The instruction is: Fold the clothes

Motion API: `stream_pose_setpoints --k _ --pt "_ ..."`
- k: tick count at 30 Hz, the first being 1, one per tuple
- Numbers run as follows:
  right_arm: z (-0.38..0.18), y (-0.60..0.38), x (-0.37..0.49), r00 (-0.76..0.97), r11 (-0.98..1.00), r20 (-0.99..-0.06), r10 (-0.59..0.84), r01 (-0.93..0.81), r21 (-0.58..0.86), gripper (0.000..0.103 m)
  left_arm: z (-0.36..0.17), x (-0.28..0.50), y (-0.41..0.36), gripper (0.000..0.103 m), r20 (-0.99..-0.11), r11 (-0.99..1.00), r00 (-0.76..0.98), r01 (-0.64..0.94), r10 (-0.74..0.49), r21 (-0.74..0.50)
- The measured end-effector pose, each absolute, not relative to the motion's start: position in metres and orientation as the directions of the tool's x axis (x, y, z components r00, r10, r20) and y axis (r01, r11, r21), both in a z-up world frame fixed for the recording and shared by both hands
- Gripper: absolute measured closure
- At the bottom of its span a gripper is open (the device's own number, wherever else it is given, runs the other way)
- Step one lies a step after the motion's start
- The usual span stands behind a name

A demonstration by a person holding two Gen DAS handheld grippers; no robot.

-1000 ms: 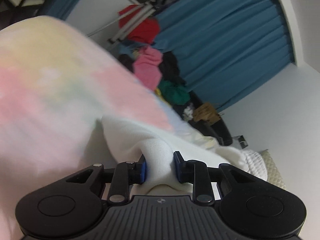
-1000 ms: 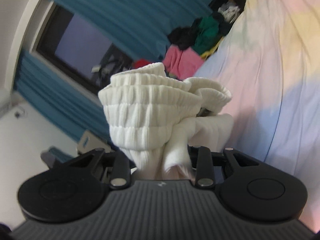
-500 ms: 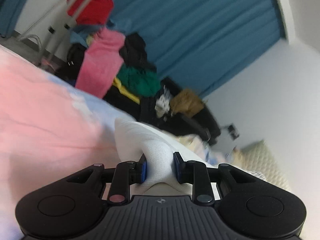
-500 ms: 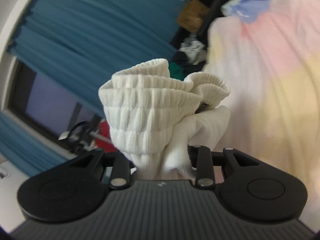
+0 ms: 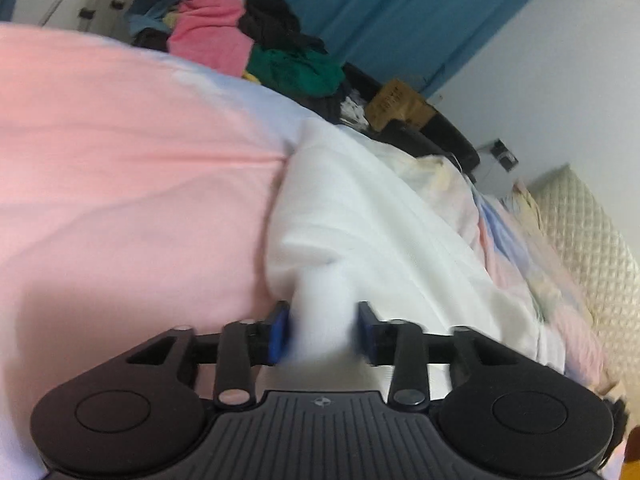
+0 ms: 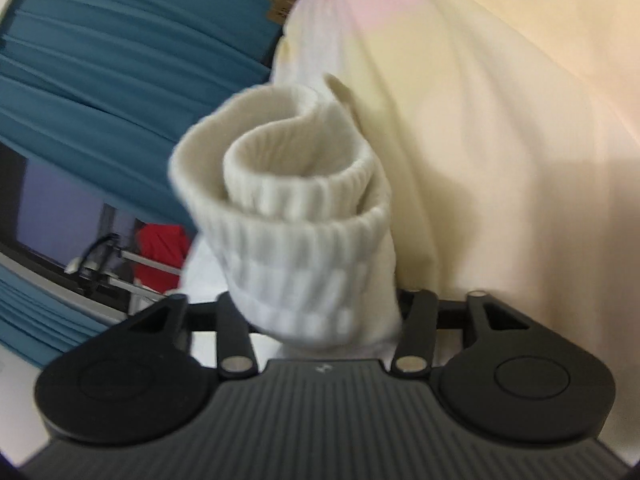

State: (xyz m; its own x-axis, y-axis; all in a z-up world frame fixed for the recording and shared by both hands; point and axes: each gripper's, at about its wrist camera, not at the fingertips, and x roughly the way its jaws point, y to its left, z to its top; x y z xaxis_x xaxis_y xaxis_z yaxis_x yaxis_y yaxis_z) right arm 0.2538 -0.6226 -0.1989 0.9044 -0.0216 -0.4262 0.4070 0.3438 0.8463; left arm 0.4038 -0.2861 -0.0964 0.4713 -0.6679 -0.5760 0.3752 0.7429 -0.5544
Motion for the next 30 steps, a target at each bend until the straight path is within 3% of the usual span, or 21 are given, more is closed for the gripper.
stream_pose_setpoints --k 5,7,9,10,12,19,20,23,25,26,30 --pt "-0.157 -0.619 0.243 0.836 0.384 -0.546 -0.044 0.519 0.764 0.050 -0.068 0.387 -0.292 0.057 -0.627 0.792 0.484 0.391 -0.610 -0.468" --pt "-0.132 -0.617 0.234 0.801 0.434 -0.593 -0.081 0.564 0.703 0.050 -0.049 0.374 -0.292 0.048 -0.641 0.810 0.498 0.401 -0.584 -0.428" --pt "-0.107 -0.613 0.222 0.785 0.494 -0.608 -0.119 0.578 0.650 0.051 -0.022 0.355 -0.290 0.045 -0.624 0.803 0.510 0.438 -0.592 -0.403" --pt "-0.094 -0.609 0.215 0.782 0.528 -0.608 -0.136 0.577 0.623 0.051 -0.006 0.343 -0.288 0.044 -0.616 0.800 0.517 0.458 -0.594 -0.387" --pt "-0.066 -0.598 0.200 0.785 0.598 -0.597 -0.166 0.561 0.572 0.051 0.022 0.322 -0.285 0.031 -0.601 0.802 0.542 0.490 -0.587 -0.341" --pt "0.027 -0.563 0.155 0.843 0.740 -0.505 -0.186 0.458 0.493 0.050 0.114 0.241 -0.278 0.014 -0.521 0.787 0.609 0.569 -0.598 -0.238" --pt "0.039 -0.557 0.148 0.851 0.761 -0.492 -0.183 0.439 0.477 0.050 0.126 0.226 -0.274 0.003 -0.505 0.782 0.615 0.580 -0.605 -0.231" --pt "0.073 -0.527 0.124 0.873 0.823 -0.453 -0.183 0.388 0.415 0.046 0.154 0.174 -0.254 0.000 -0.447 0.777 0.653 0.602 -0.612 -0.184" --pt "0.091 -0.505 0.108 0.884 0.855 -0.428 -0.188 0.362 0.371 0.031 0.167 0.145 -0.242 0.000 -0.421 0.780 0.672 0.604 -0.609 -0.165" --pt "0.097 -0.495 0.099 0.892 0.867 -0.408 -0.196 0.352 0.353 0.017 0.173 0.132 -0.235 0.000 -0.409 0.782 0.679 0.602 -0.609 -0.163" --pt "0.111 -0.456 0.065 0.921 0.906 -0.329 -0.209 0.309 0.290 0.013 0.184 0.076 -0.204 0.000 -0.344 0.826 0.761 0.556 -0.550 -0.092"
